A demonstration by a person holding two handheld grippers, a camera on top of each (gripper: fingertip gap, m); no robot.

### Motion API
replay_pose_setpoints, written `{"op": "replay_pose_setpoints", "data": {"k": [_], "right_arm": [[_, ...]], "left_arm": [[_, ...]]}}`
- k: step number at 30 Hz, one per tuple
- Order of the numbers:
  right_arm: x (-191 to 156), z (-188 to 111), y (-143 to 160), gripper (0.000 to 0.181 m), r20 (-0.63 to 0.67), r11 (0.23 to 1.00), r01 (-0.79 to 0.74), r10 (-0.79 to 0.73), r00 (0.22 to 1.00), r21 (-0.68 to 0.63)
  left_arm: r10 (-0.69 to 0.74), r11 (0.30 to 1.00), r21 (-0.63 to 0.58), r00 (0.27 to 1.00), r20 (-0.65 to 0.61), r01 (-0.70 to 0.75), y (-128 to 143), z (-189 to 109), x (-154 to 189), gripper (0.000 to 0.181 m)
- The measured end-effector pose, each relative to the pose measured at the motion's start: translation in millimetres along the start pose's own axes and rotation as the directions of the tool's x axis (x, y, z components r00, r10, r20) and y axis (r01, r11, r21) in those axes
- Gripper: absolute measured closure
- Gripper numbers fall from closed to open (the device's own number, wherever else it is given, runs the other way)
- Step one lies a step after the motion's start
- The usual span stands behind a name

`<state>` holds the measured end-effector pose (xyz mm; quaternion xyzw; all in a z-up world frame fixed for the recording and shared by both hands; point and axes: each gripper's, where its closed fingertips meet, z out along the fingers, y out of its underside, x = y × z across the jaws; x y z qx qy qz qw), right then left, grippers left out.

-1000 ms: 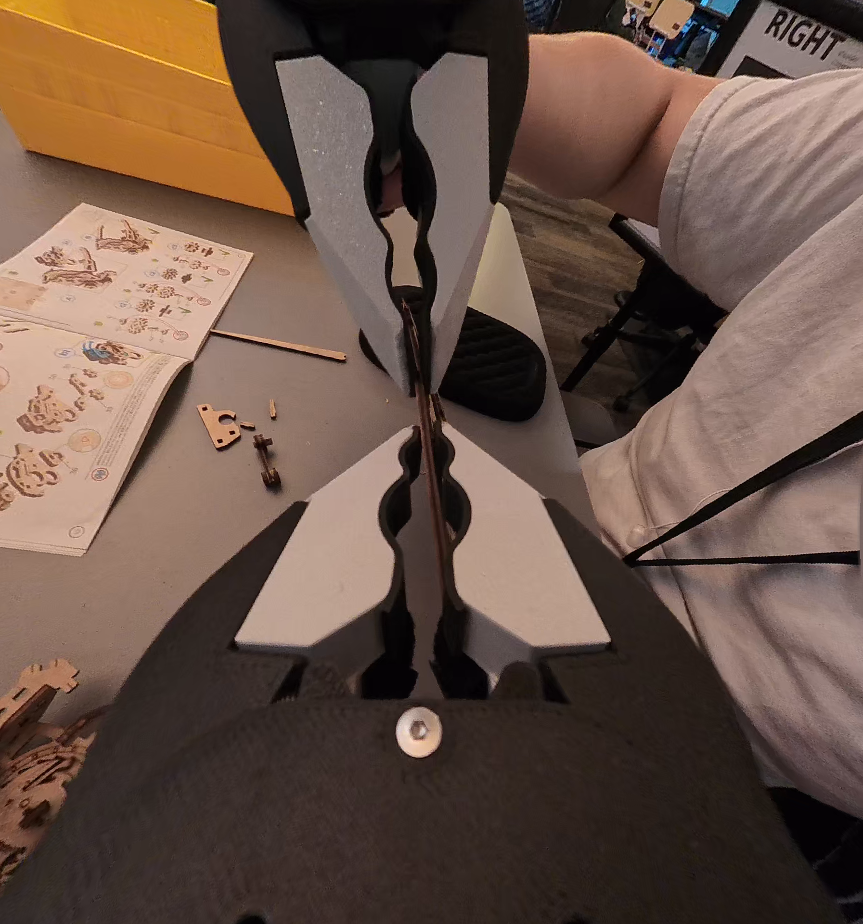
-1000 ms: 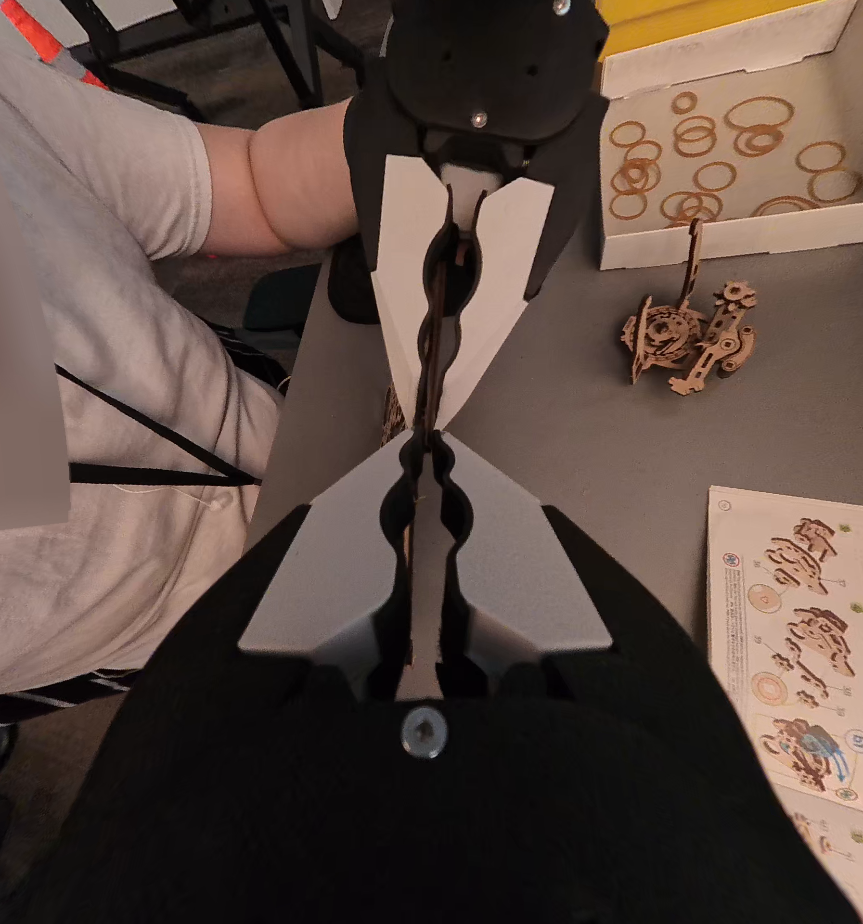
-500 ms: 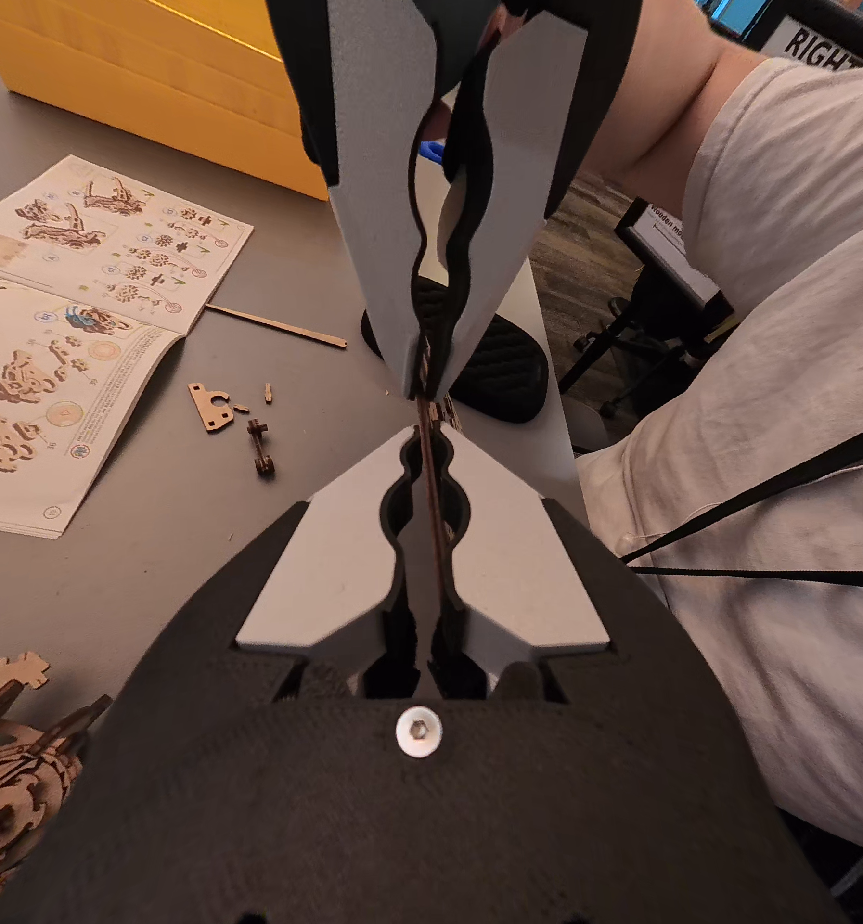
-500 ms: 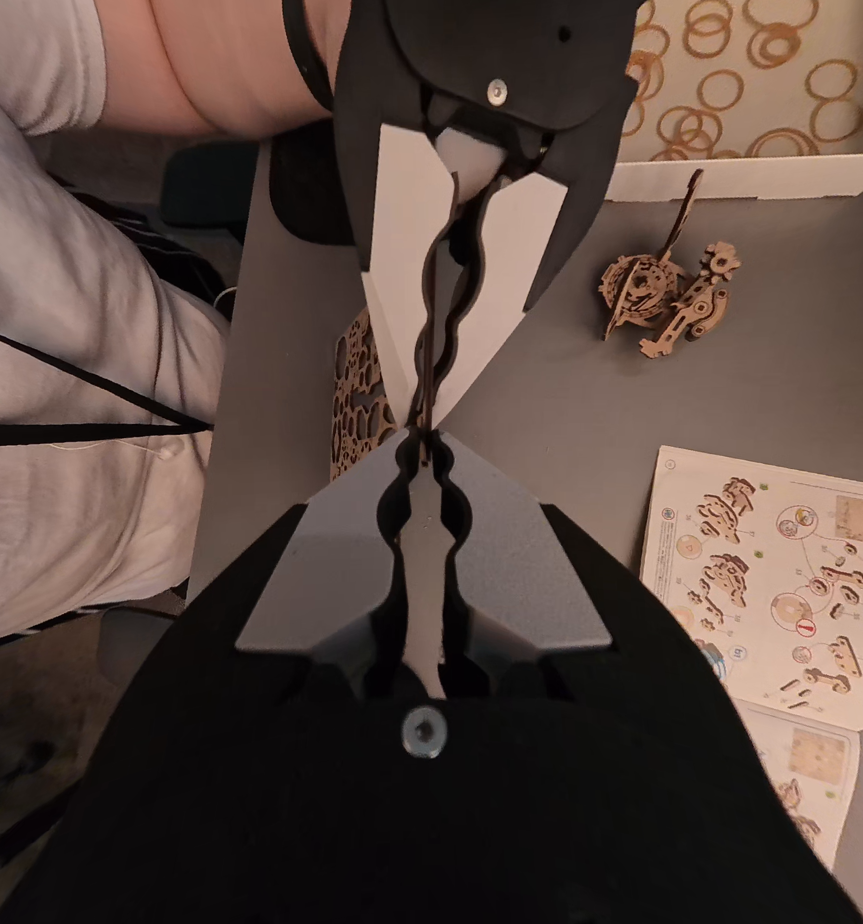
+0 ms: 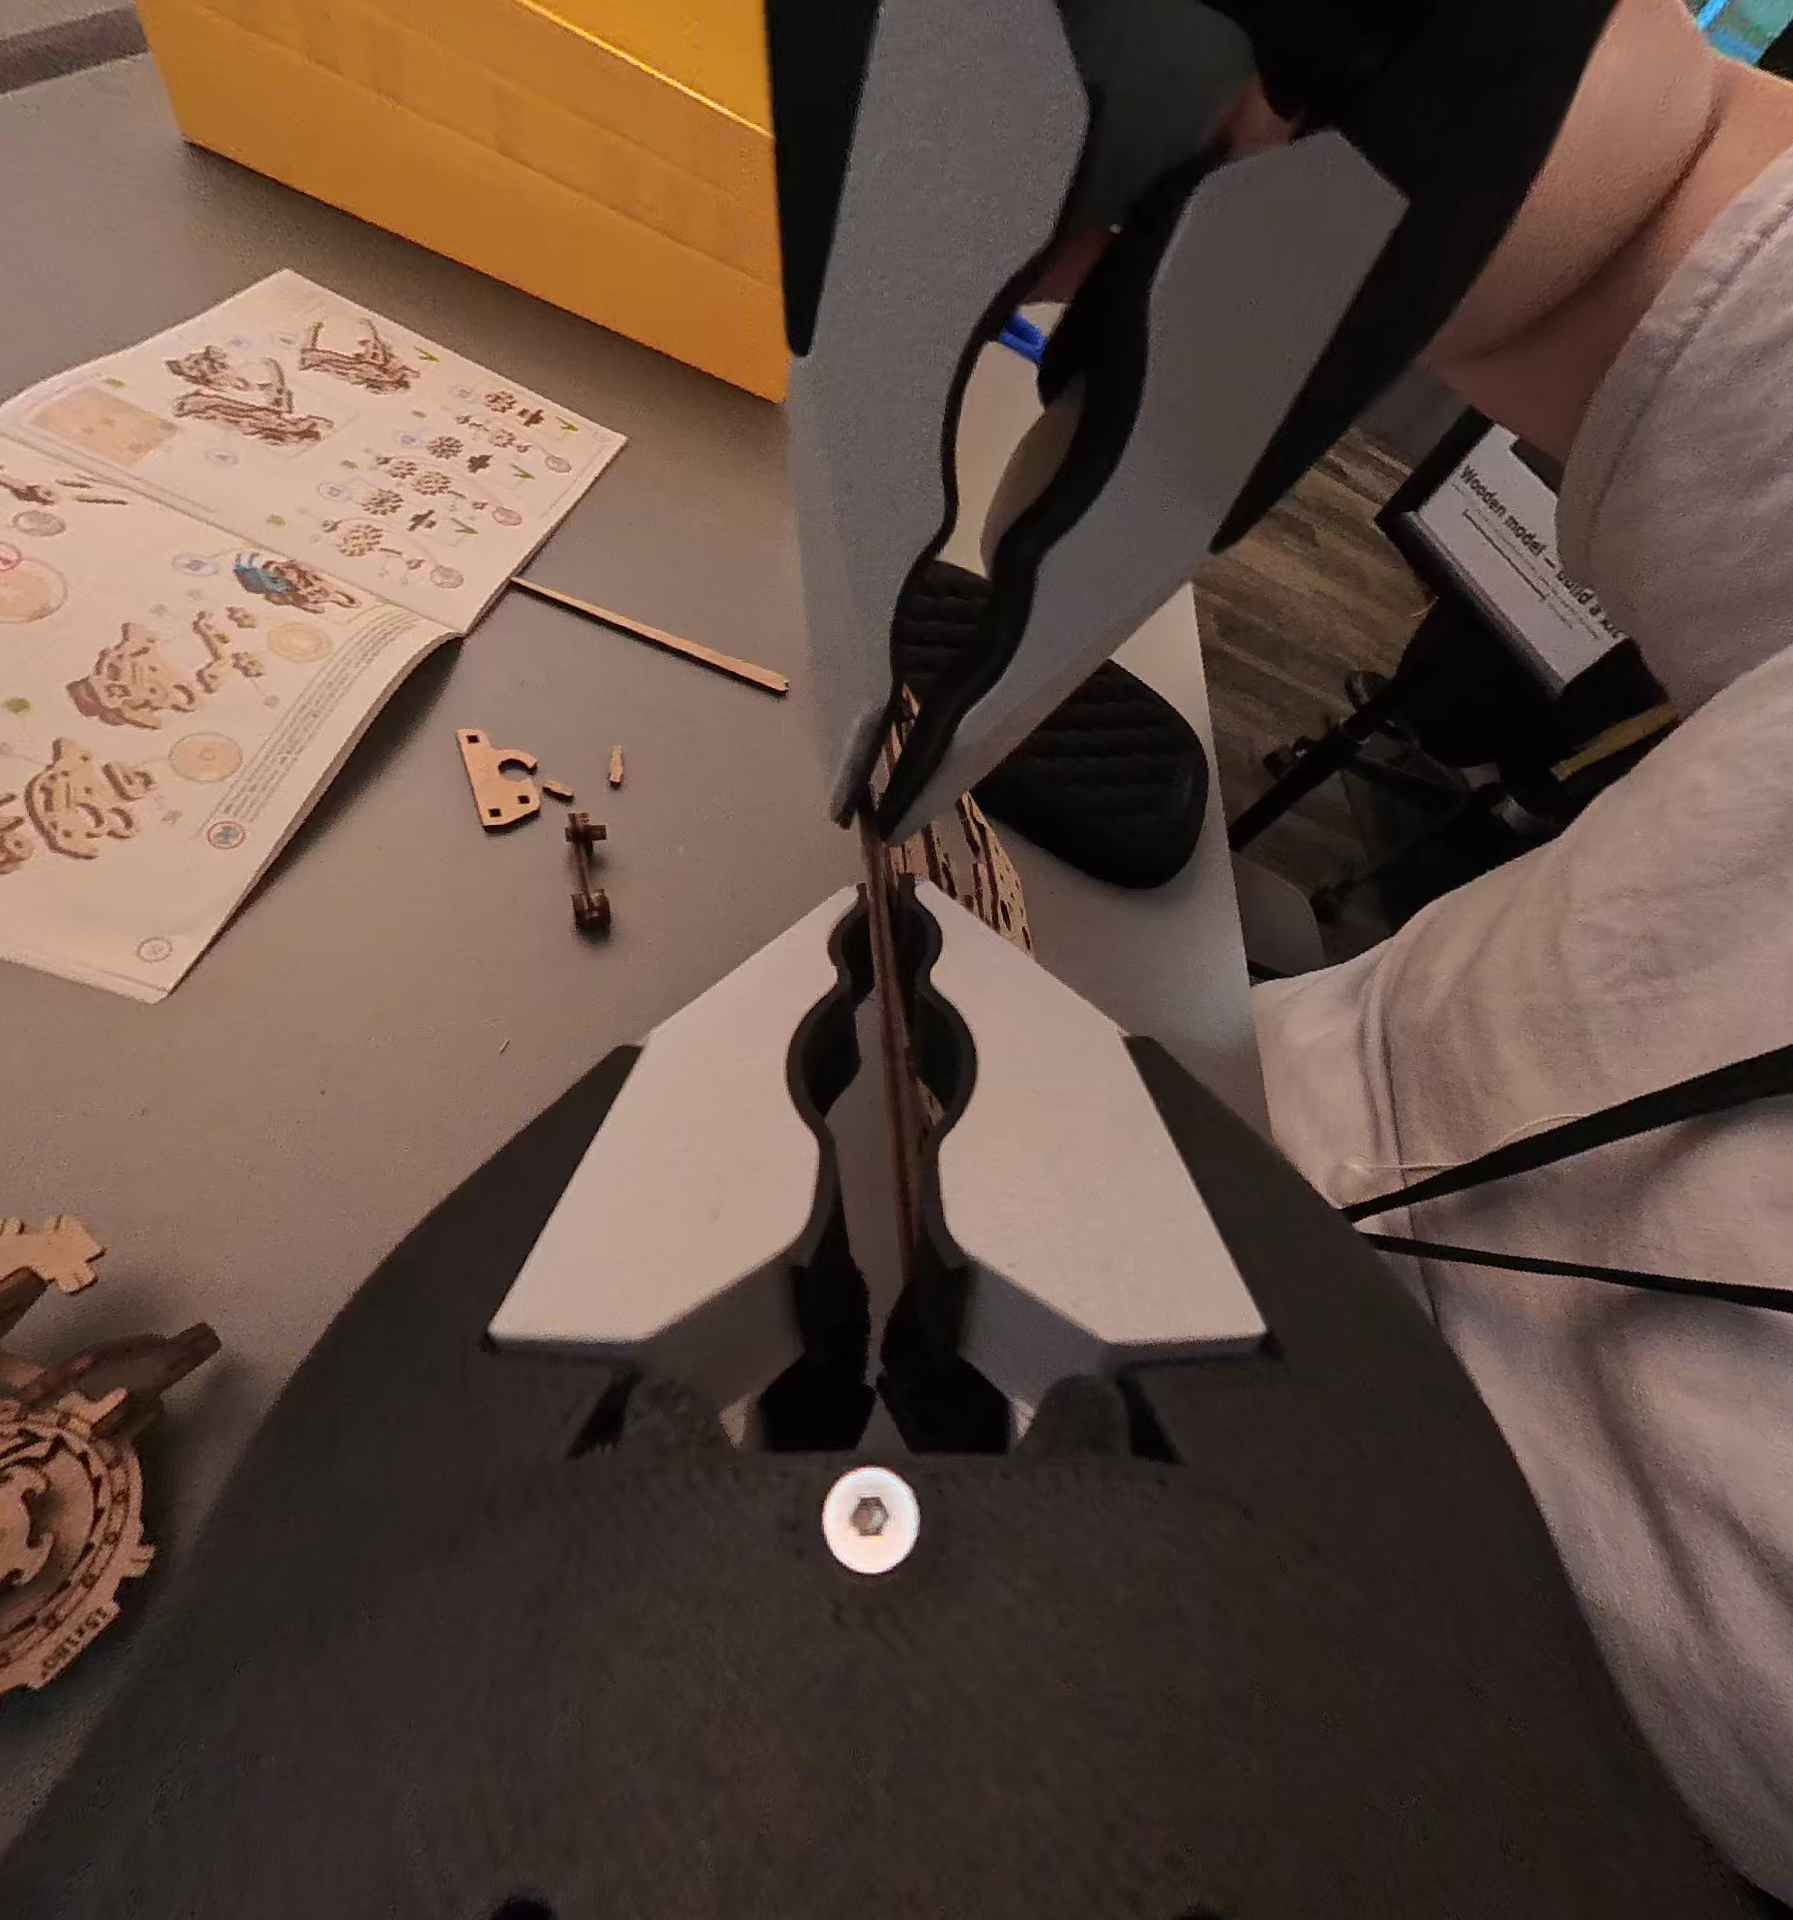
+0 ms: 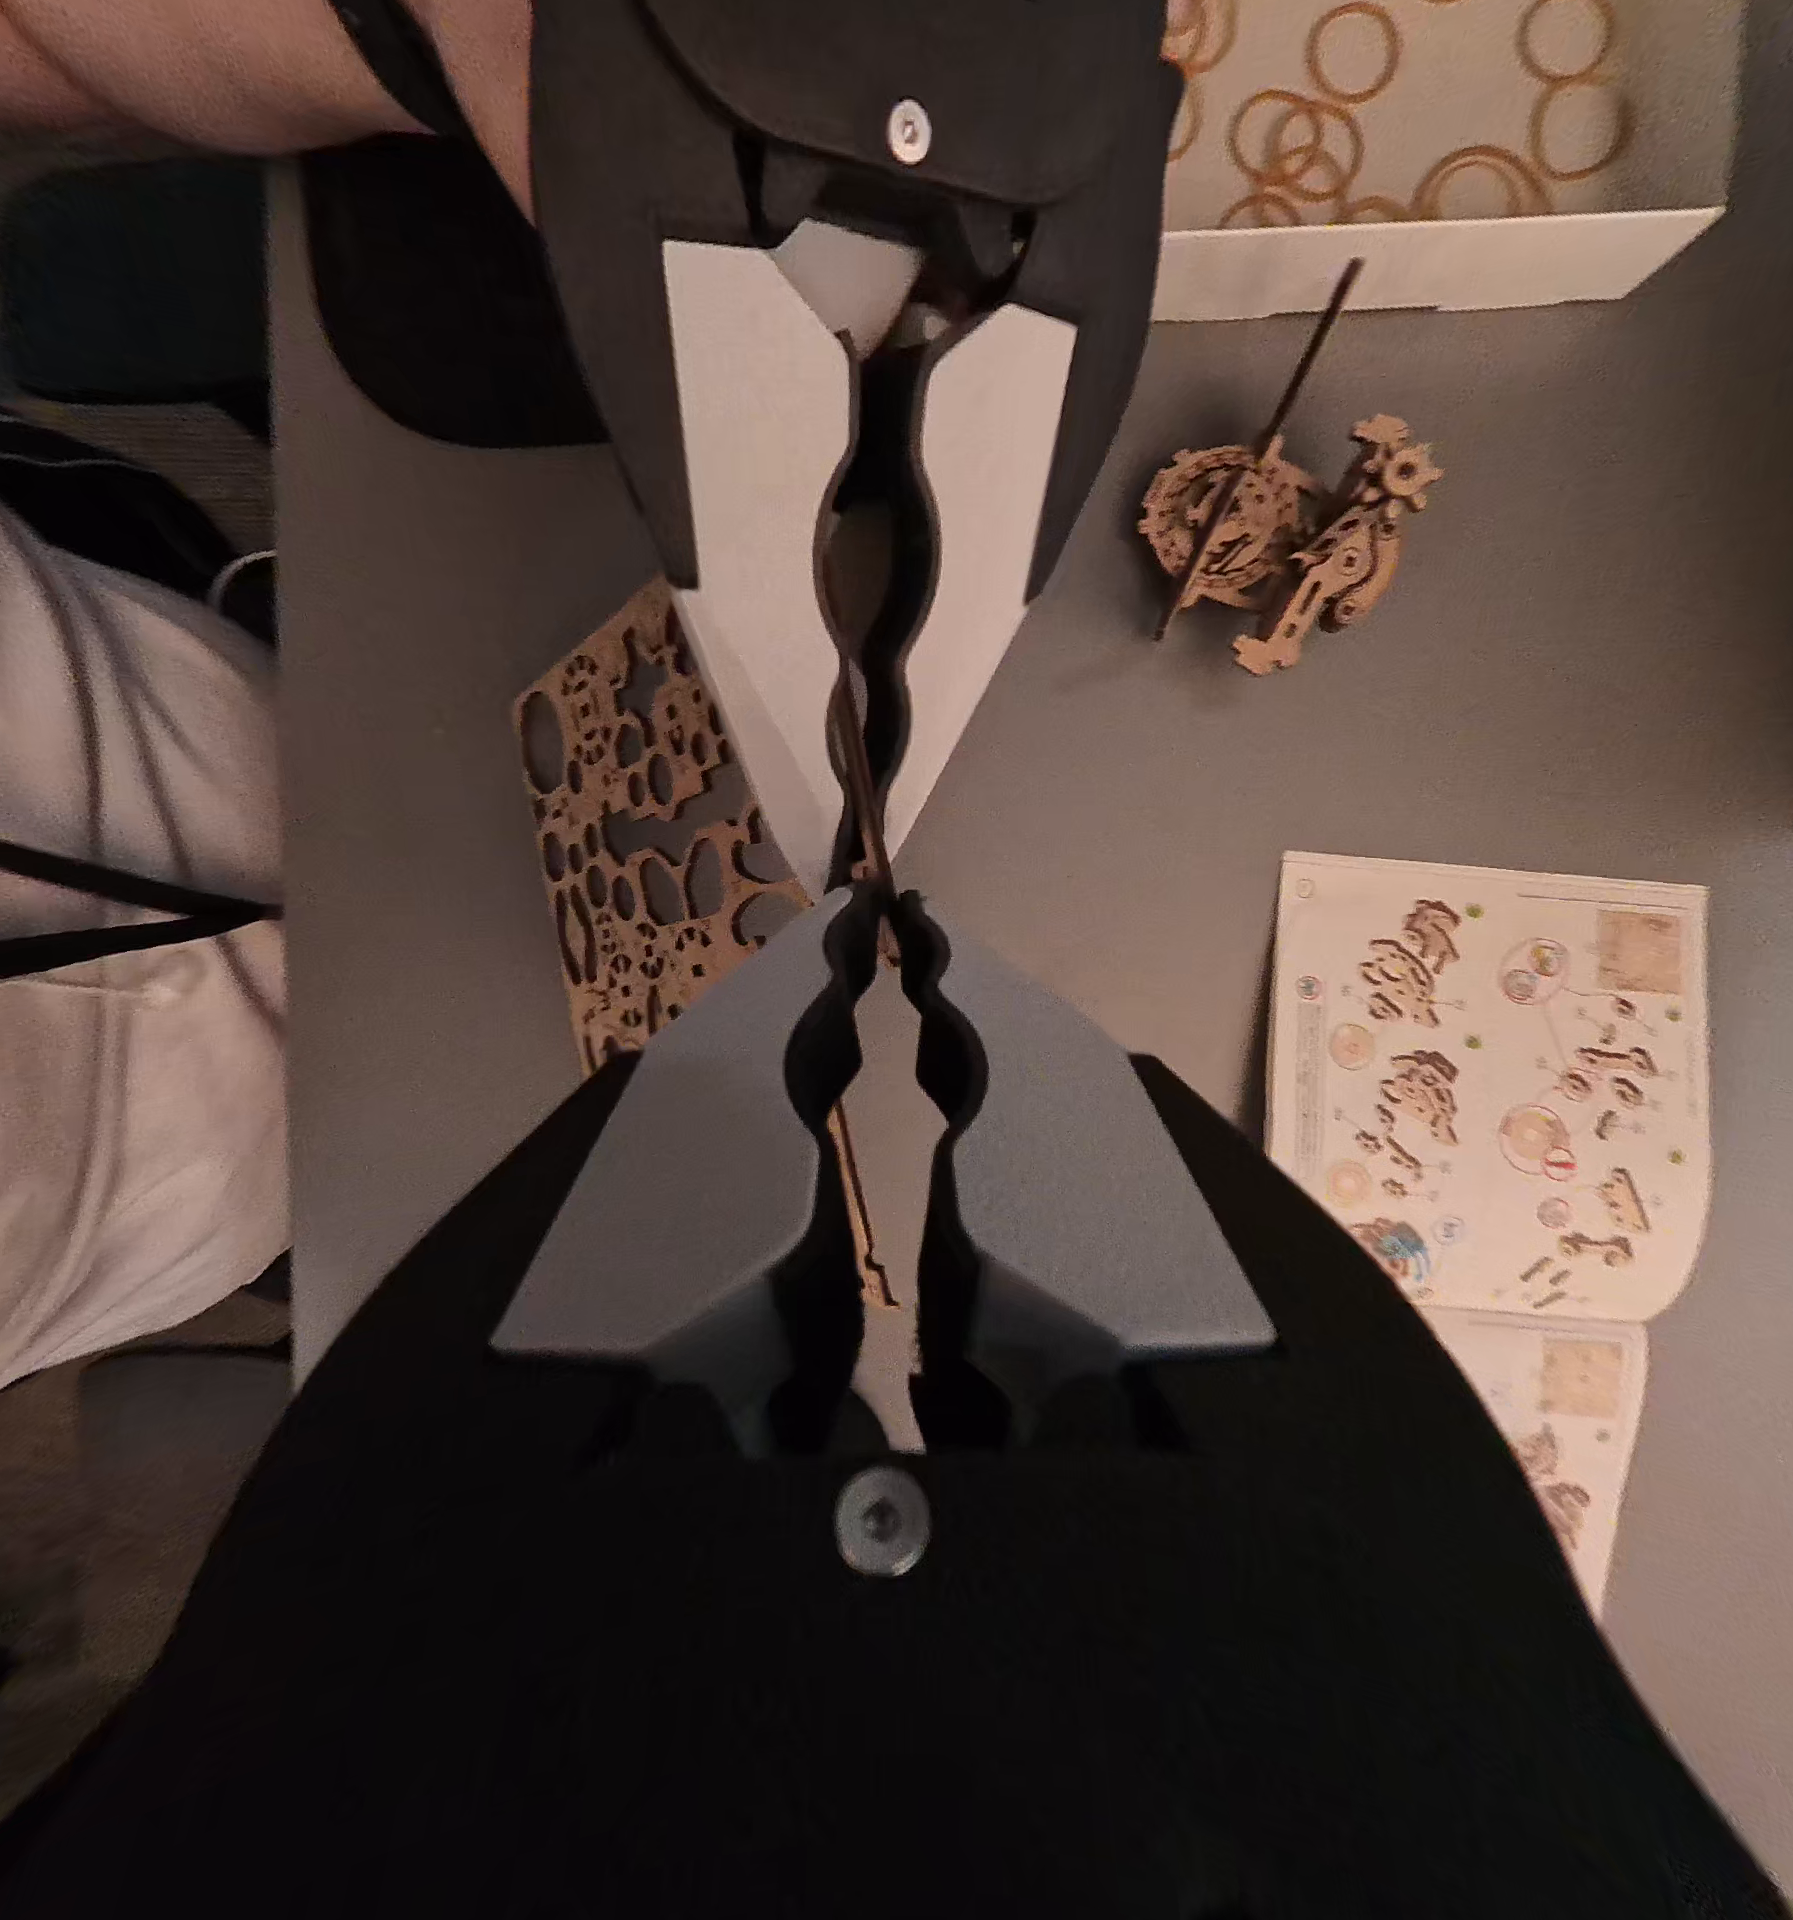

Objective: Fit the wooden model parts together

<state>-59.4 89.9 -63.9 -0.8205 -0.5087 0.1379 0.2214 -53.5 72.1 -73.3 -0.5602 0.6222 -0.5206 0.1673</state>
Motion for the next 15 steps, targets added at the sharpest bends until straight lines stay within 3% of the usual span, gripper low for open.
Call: {"op": "replay_pose_setpoints", "data": {"k": [8,10,12,15], "right_arm": [[9,8,4,0.179,-0.291,0.993,0.113,-0.112,0.950,-0.014],[6,7,3,0.178,-0.269,0.994,0.111,-0.105,0.957,0.007],[-3,2,1,0.179,-0.160,0.993,0.108,-0.099,0.982,0.051],[2,-9,6,0.181,-0.151,0.992,0.124,-0.119,0.981,0.025]], "left_arm": [[-0.042,0.999,-0.004,0.998,0.051,0.042,6,2,-12,0.181],[-0.067,0.998,0.009,0.998,0.004,0.067,6,2,-9,0.180],[-0.087,0.996,0.009,0.993,-0.081,0.088,5,1,1,0.180],[-0.057,0.998,-0.003,0.997,-0.050,0.057,6,1,-1,0.181]]}}
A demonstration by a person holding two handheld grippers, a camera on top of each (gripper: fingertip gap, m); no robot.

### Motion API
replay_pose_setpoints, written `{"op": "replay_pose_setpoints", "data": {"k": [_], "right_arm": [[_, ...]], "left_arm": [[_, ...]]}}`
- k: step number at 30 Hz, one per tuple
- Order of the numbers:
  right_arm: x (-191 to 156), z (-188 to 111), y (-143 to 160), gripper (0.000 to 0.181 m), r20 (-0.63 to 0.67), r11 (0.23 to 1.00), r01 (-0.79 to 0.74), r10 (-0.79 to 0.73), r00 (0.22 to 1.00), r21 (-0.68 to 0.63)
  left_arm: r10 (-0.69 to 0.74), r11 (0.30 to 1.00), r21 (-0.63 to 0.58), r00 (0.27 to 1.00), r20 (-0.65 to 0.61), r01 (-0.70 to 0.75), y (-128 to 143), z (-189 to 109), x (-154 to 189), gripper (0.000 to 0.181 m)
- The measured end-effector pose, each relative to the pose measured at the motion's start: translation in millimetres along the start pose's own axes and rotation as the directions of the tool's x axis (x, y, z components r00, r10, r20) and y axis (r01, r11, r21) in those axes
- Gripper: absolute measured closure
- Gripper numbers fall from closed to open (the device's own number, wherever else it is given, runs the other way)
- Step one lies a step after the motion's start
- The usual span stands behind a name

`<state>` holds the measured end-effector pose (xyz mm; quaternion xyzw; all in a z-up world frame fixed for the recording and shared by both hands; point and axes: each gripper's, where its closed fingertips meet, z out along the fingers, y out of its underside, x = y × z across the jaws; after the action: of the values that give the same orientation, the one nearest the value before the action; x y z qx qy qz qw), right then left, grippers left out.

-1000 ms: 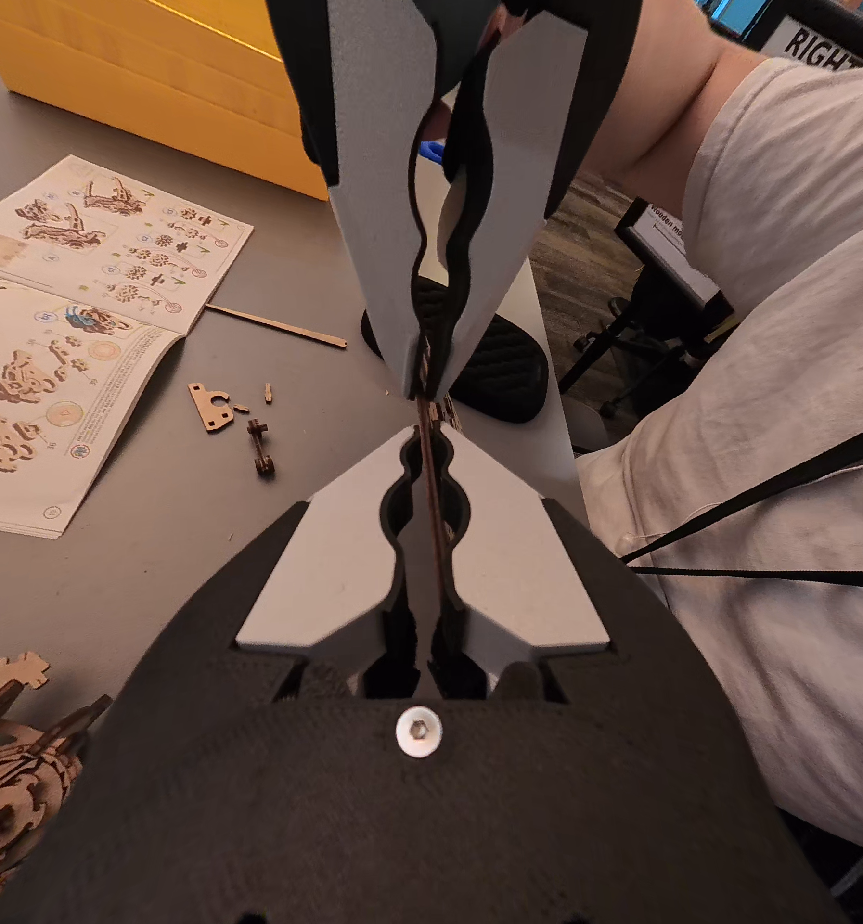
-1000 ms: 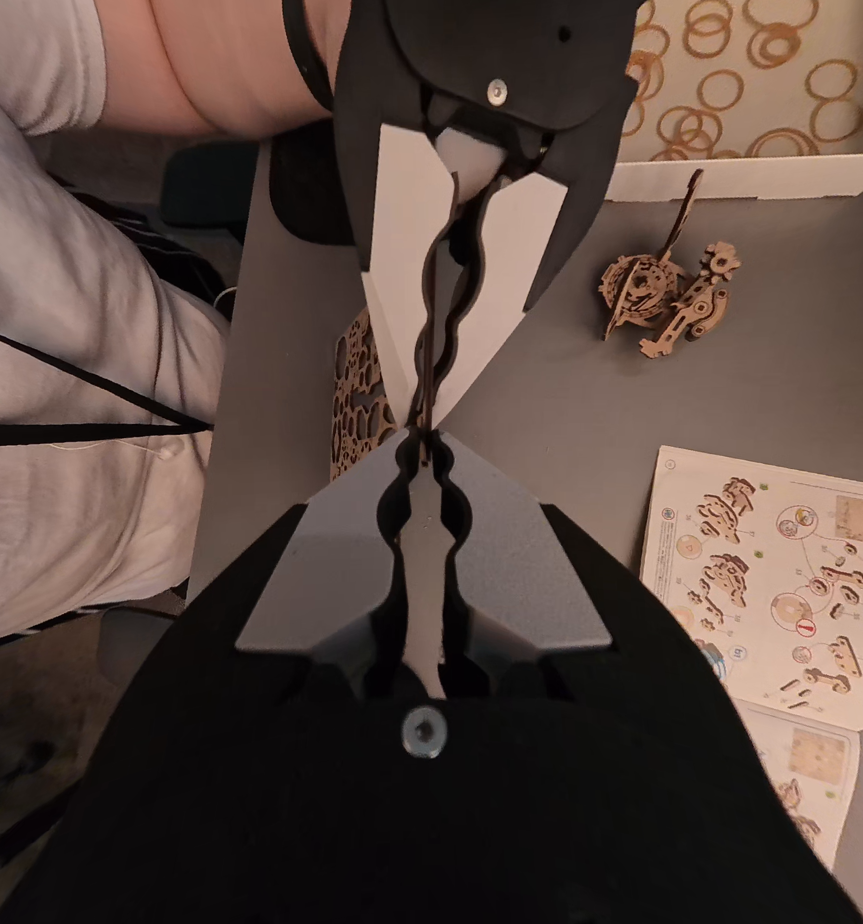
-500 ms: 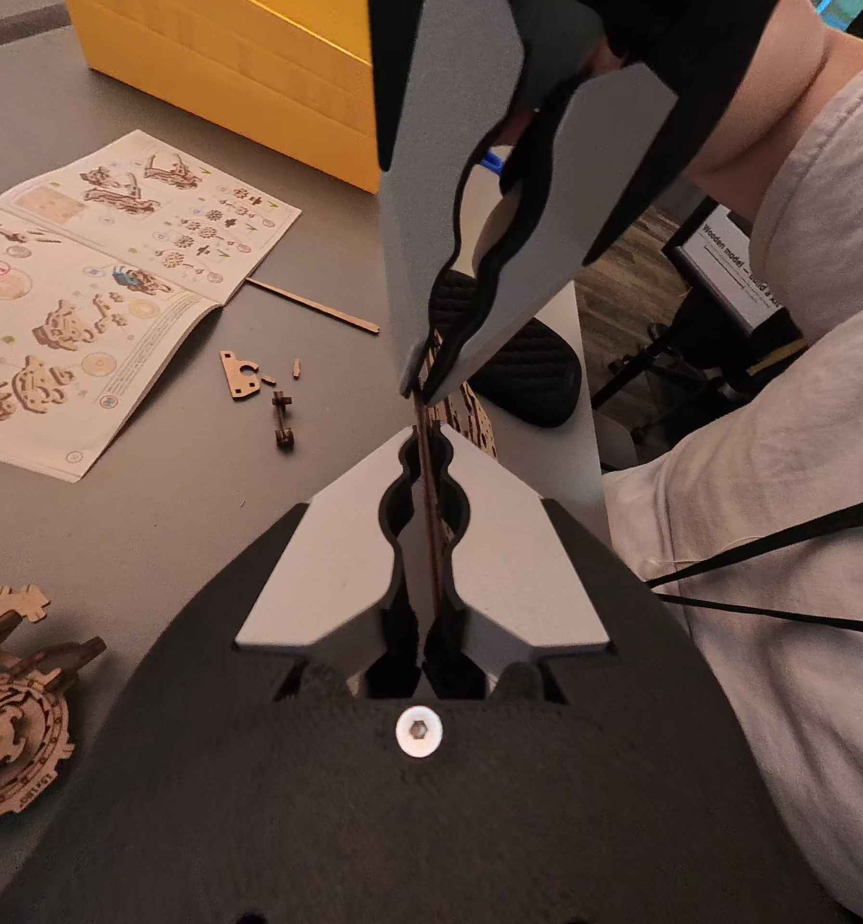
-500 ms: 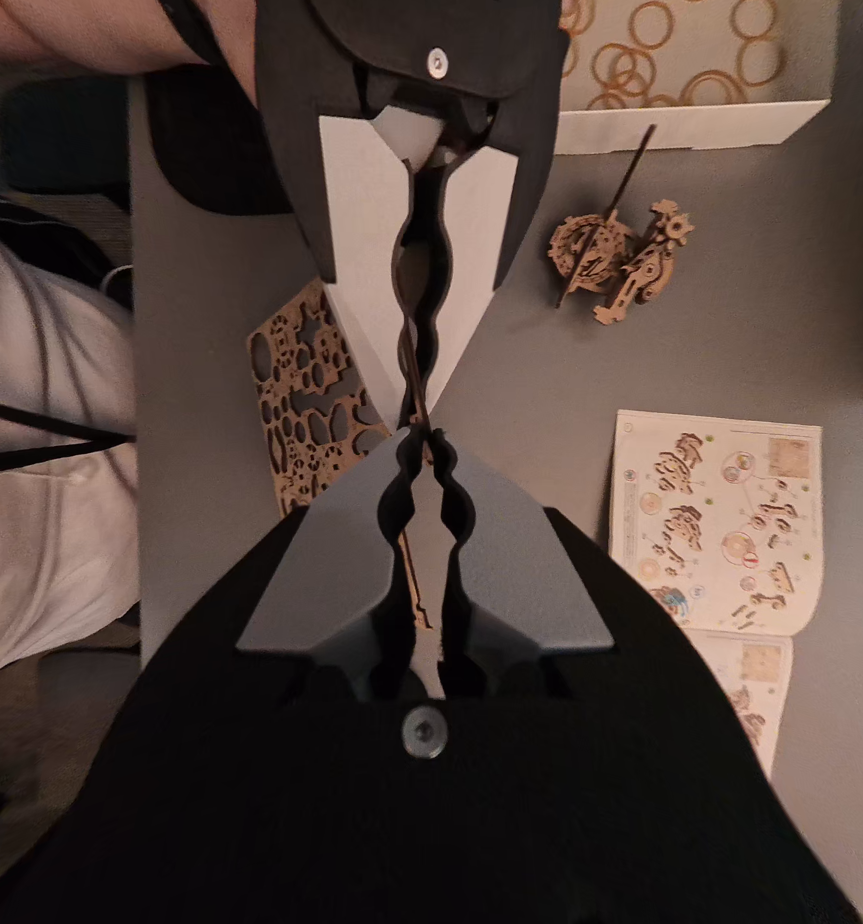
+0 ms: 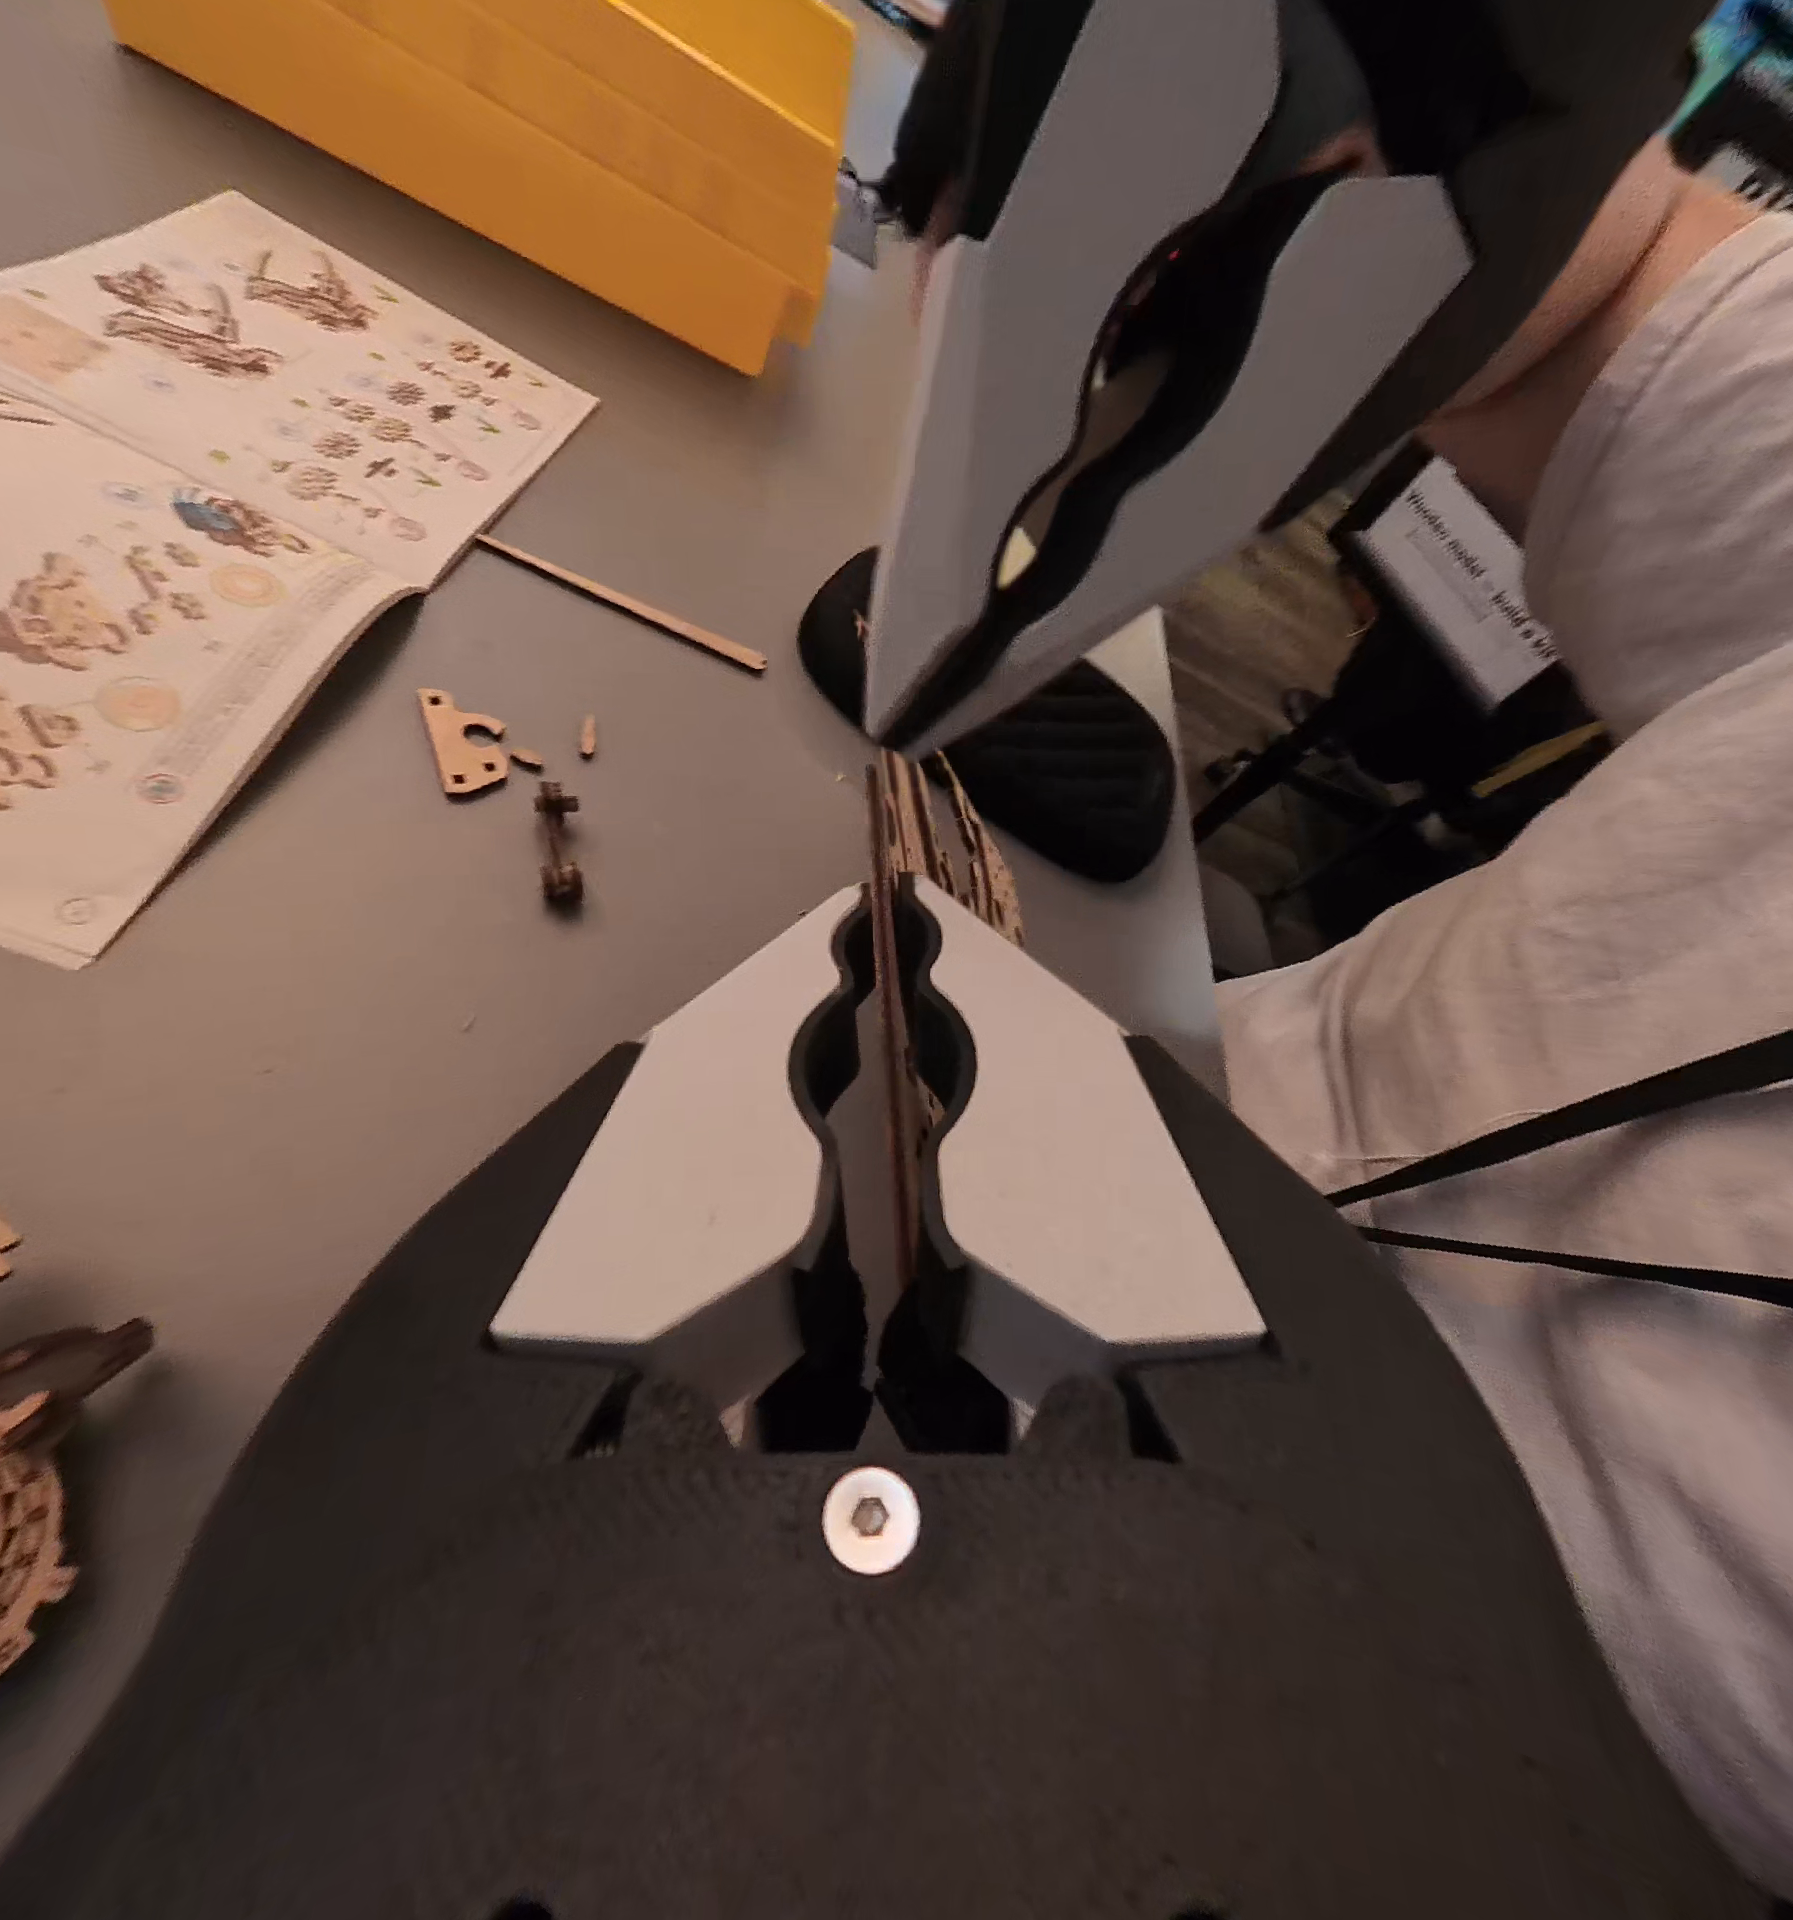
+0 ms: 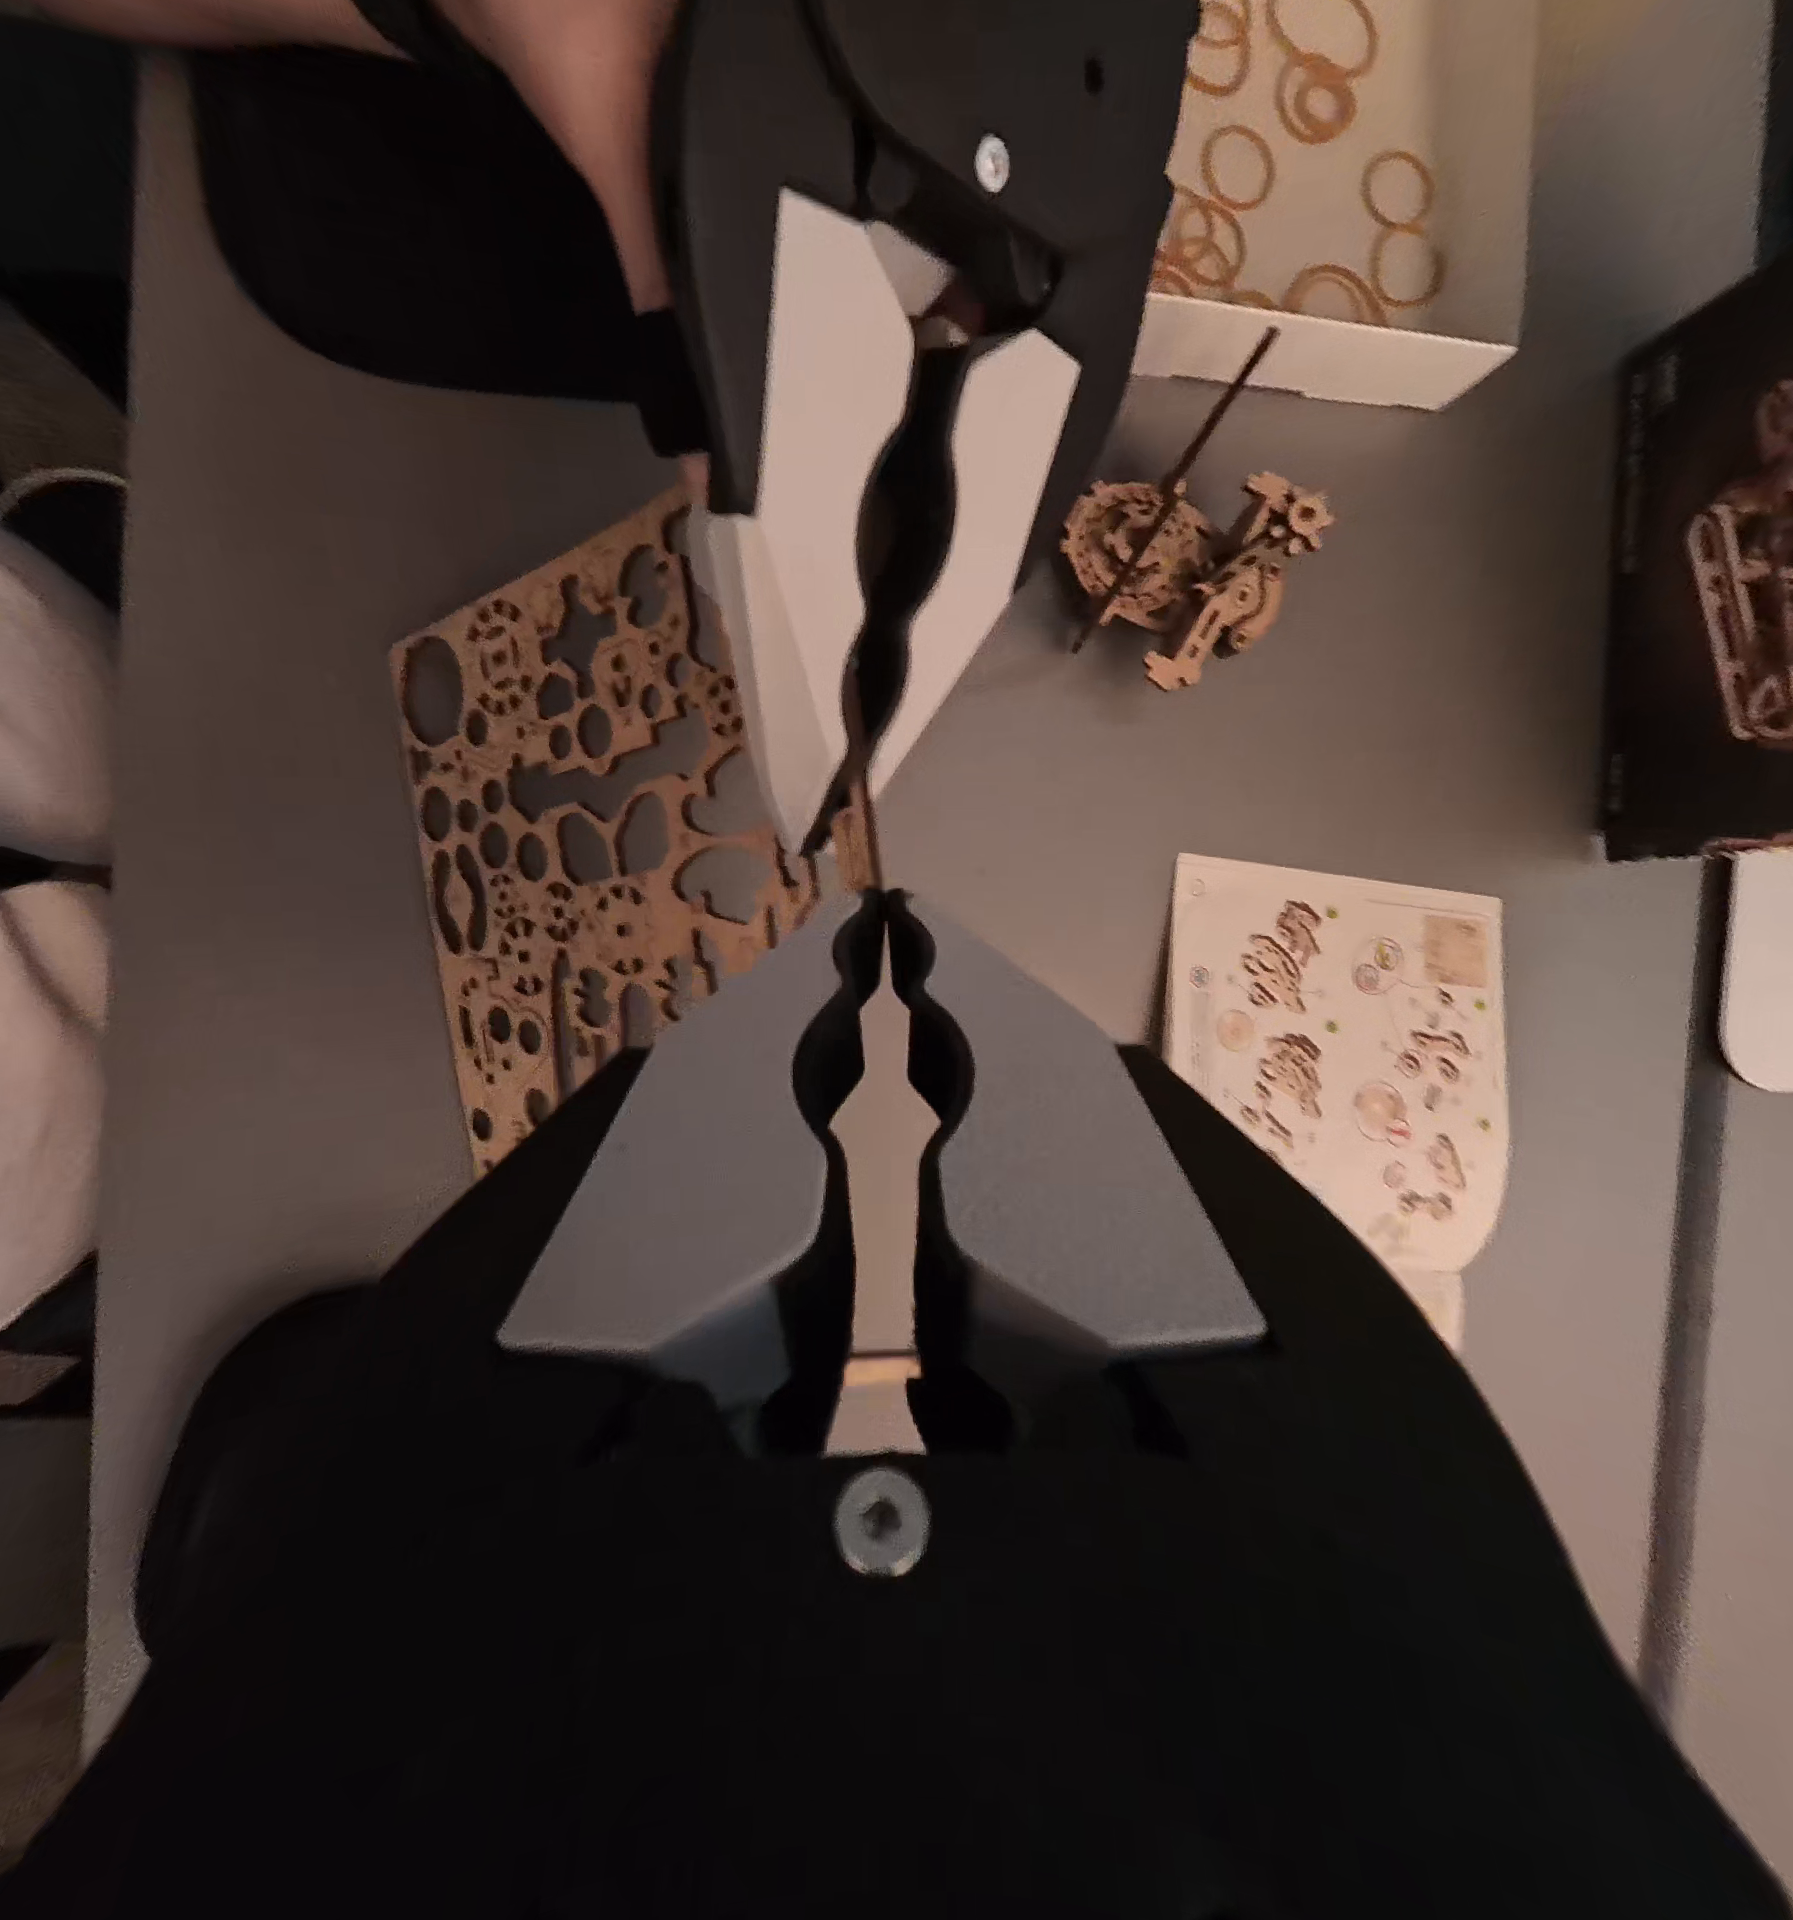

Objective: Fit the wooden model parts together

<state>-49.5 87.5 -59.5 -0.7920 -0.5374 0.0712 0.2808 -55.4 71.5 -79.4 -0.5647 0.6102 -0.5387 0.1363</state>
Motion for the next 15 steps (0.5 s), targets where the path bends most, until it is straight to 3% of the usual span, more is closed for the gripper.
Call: {"op": "replay_pose_setpoints", "data": {"k": [2,8,15], "right_arm": [[4,-2,0,0.178,-0.031,0.999,0.025,-0.026,0.999,-0.020],[-3,9,0,0.169,0.059,0.998,0.002,0.002,0.998,-0.068],[-8,9,-4,0.178,0.173,0.995,-0.041,0.057,0.983,-0.092]], "left_arm": [[-0.007,1.000,0.006,1.000,-0.006,0.007,-1,0,0,0.181],[0.006,1.000,0.007,1.000,-0.005,-0.006,-2,-1,2,0.181],[0.017,1.000,0.002,1.000,-0.011,-0.017,-1,-2,3,0.180]]}}
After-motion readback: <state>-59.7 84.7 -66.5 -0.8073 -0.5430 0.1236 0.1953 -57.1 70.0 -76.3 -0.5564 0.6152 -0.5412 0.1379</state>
